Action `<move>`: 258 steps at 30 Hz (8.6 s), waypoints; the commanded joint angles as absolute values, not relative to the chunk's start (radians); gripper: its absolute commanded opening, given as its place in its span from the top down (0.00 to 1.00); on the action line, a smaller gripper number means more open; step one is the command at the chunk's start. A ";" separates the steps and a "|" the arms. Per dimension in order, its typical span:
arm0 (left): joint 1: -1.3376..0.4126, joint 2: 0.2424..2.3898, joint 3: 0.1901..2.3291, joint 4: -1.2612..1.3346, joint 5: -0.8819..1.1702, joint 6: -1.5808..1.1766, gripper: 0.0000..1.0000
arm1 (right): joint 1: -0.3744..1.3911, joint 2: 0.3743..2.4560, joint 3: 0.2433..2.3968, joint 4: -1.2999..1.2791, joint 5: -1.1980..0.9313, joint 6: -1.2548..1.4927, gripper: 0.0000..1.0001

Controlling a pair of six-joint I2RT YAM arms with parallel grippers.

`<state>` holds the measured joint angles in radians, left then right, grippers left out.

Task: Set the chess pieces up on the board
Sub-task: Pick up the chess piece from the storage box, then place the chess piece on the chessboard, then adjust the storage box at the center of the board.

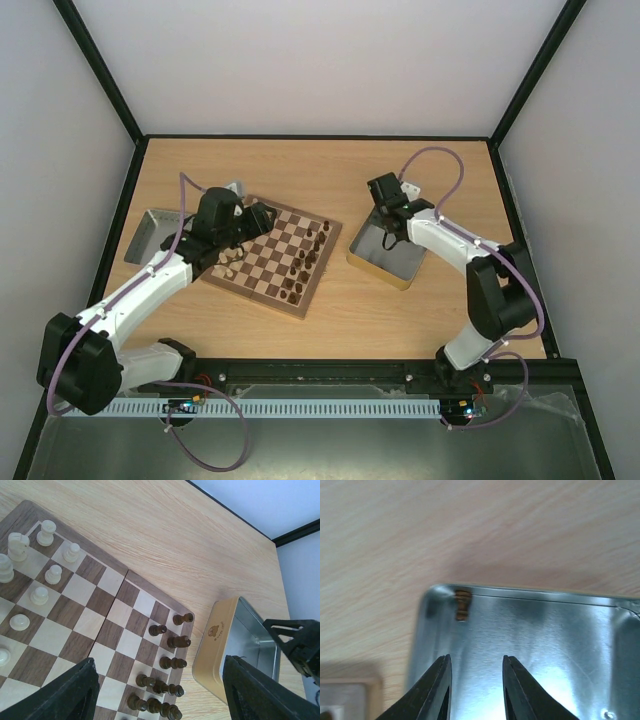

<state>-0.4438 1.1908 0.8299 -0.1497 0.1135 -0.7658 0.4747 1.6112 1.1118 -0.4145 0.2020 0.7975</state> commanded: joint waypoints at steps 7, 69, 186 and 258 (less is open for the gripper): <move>-0.439 1.175 0.816 -0.161 0.123 -0.749 0.30 | 0.428 1.758 1.129 -0.330 0.156 0.749 0.68; -0.431 1.216 0.772 0.090 0.579 -0.987 0.28 | 0.476 1.536 1.061 -0.188 -0.787 0.458 0.97; -0.419 1.025 0.802 -0.300 0.063 -0.785 0.26 | 0.655 1.879 1.661 -0.838 -0.182 0.426 0.98; -0.417 1.046 0.843 -0.248 0.259 -0.518 0.23 | 0.349 1.755 1.353 -0.759 0.160 0.358 0.27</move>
